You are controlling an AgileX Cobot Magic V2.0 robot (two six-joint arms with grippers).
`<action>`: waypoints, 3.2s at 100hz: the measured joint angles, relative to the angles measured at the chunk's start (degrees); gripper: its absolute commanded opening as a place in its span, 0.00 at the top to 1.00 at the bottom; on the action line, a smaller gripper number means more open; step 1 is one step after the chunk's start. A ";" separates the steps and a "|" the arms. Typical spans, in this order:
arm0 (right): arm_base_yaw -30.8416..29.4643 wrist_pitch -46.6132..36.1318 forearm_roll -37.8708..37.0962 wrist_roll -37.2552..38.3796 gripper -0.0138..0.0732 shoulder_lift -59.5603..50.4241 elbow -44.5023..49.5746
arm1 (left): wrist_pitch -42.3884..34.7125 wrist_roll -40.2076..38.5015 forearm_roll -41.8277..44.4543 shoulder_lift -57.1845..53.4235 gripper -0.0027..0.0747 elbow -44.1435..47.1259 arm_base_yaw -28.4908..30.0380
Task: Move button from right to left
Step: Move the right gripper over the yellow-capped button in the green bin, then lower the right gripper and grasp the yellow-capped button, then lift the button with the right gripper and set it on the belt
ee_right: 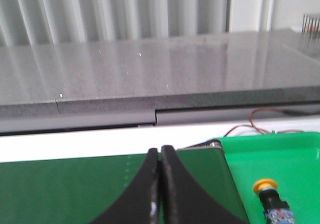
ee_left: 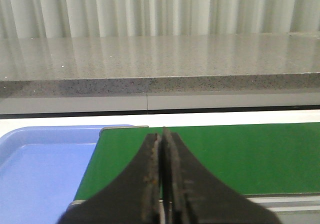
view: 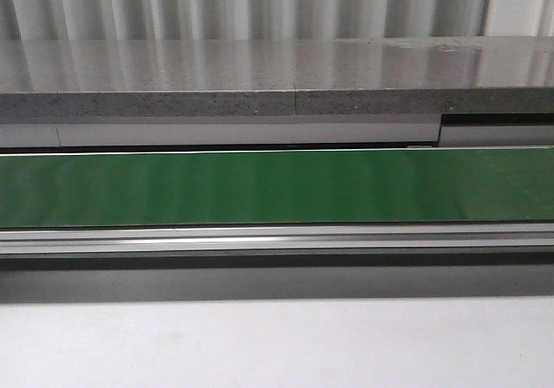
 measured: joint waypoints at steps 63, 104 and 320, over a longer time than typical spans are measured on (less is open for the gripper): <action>0.00 18.17 0.00 0.00 0.87 31.33 -19.70 | 0.00 0.00 0.00 0.00 0.99 0.00 0.00; 0.00 34.20 0.00 0.00 0.23 46.38 -32.69 | 0.00 0.00 0.00 0.00 0.99 0.00 0.00; -26.48 39.29 6.76 -27.18 0.67 99.52 -57.79 | 0.00 0.00 0.00 0.00 0.99 0.00 0.00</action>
